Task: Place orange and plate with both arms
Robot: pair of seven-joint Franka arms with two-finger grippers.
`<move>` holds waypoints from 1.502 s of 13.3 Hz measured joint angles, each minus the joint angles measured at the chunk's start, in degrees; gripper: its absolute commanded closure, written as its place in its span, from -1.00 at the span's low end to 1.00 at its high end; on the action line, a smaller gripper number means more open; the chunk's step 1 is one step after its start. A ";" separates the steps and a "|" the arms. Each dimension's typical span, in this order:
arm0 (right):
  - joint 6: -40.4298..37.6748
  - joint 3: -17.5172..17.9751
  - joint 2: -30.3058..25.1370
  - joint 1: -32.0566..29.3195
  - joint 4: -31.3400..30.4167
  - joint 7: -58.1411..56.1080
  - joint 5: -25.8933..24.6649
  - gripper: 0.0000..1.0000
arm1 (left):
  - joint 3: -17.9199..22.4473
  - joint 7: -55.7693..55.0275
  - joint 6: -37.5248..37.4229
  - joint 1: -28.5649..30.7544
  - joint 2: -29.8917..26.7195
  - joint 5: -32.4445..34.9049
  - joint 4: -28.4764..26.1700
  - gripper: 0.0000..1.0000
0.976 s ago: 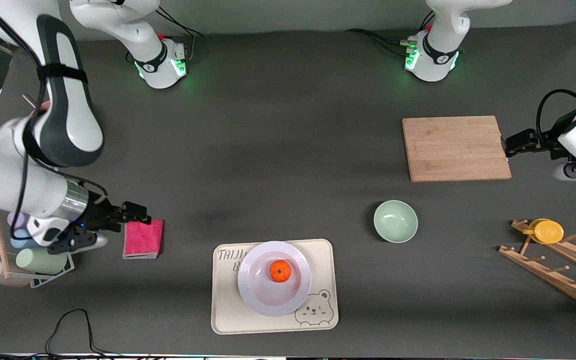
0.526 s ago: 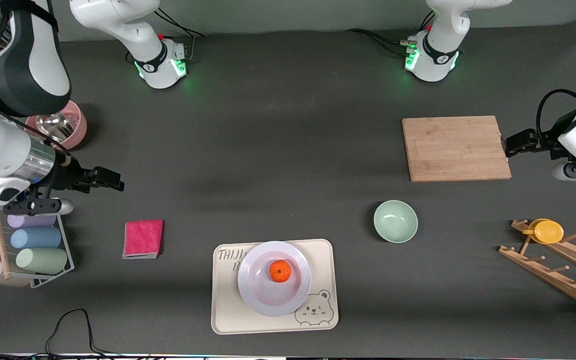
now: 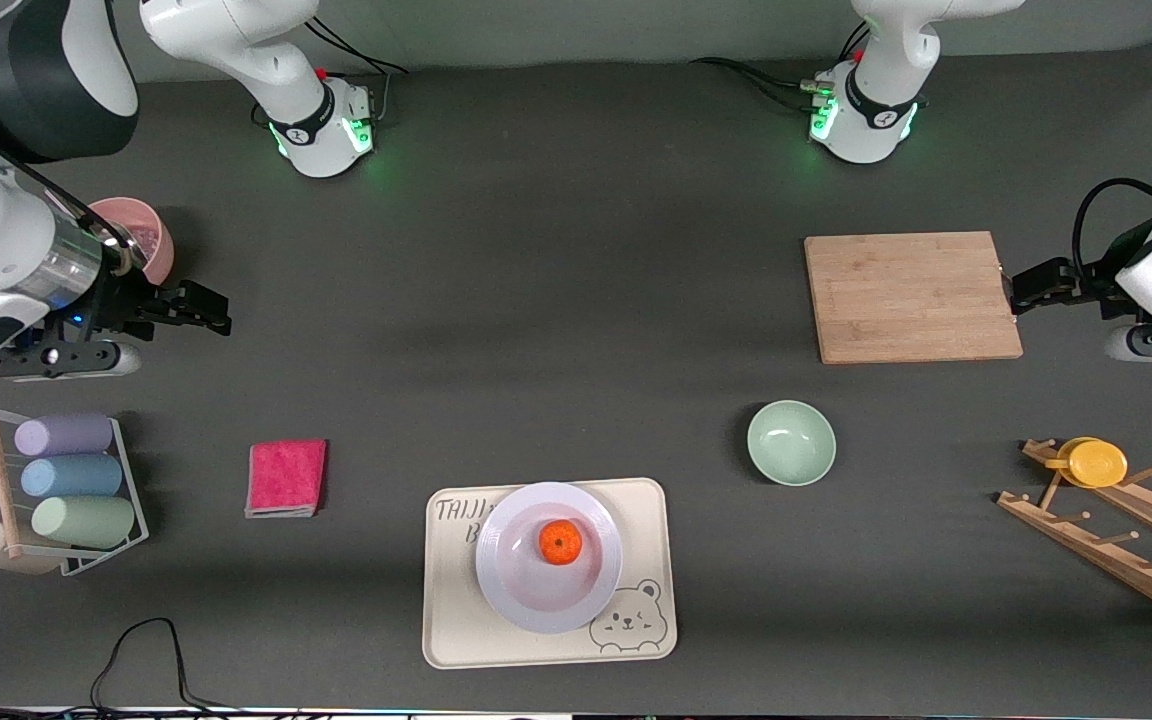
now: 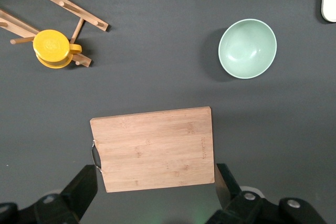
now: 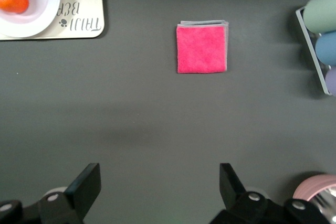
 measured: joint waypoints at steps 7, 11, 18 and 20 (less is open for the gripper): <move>-2.19 -1.60 -1.36 -0.15 -0.01 3.43 -0.34 -1.00 | -0.01 0.01 0.00 0.00 0.00 0.00 0.00 -1.00; -2.76 -1.56 -2.38 -0.22 -0.20 3.49 -0.34 -1.00 | -0.02 0.01 0.00 0.00 0.00 0.00 0.00 -1.00; -1.99 14.50 -8.24 -16.92 -7.31 2.49 0.49 -1.00 | -0.03 0.02 0.00 0.00 0.00 0.01 0.00 -1.00; -1.99 17.12 -10.43 -19.16 -8.68 1.93 1.16 -1.00 | -0.03 0.02 0.00 0.00 0.00 0.01 0.00 -1.00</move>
